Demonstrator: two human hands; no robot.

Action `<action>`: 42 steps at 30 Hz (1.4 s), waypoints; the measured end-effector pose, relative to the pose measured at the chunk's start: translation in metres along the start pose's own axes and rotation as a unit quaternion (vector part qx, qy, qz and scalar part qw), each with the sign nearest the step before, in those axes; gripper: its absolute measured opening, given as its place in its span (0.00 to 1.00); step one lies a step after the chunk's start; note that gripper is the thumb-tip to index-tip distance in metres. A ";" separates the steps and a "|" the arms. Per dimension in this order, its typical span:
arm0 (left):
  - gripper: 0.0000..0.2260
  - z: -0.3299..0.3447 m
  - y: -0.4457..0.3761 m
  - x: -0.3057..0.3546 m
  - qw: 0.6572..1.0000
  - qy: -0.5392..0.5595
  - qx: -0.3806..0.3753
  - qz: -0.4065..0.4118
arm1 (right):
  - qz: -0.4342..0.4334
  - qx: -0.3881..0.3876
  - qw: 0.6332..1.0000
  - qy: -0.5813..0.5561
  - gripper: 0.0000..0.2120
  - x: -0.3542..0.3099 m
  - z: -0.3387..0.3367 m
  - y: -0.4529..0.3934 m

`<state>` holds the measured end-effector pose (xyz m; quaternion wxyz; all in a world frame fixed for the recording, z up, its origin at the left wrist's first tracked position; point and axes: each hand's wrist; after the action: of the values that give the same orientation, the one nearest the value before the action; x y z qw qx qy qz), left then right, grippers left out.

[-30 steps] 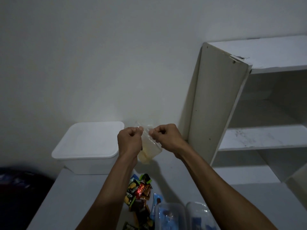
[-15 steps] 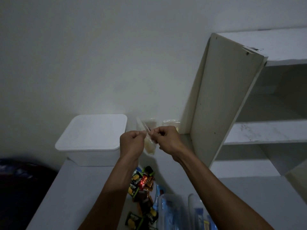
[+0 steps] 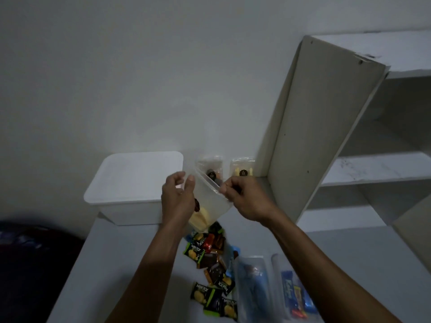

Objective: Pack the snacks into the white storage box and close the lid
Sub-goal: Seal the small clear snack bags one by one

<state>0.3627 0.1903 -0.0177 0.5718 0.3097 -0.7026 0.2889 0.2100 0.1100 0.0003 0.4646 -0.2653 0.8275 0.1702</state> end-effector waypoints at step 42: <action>0.03 0.263 -0.172 -0.144 0.988 0.036 0.034 -0.147 | 0.218 0.305 0.918 -0.129 0.03 0.247 -0.039 -0.236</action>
<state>0.3527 -0.1049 -0.1975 0.6220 0.4184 -0.6182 0.2366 0.2188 -0.1694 -0.2004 0.5773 0.1006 0.8093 0.0400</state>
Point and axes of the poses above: each hand's wrist, its own y-axis away from the middle knuckle, its own z-axis out of the palm, x = y × z, and after that the axes turned 5 degrees about z, right-handed
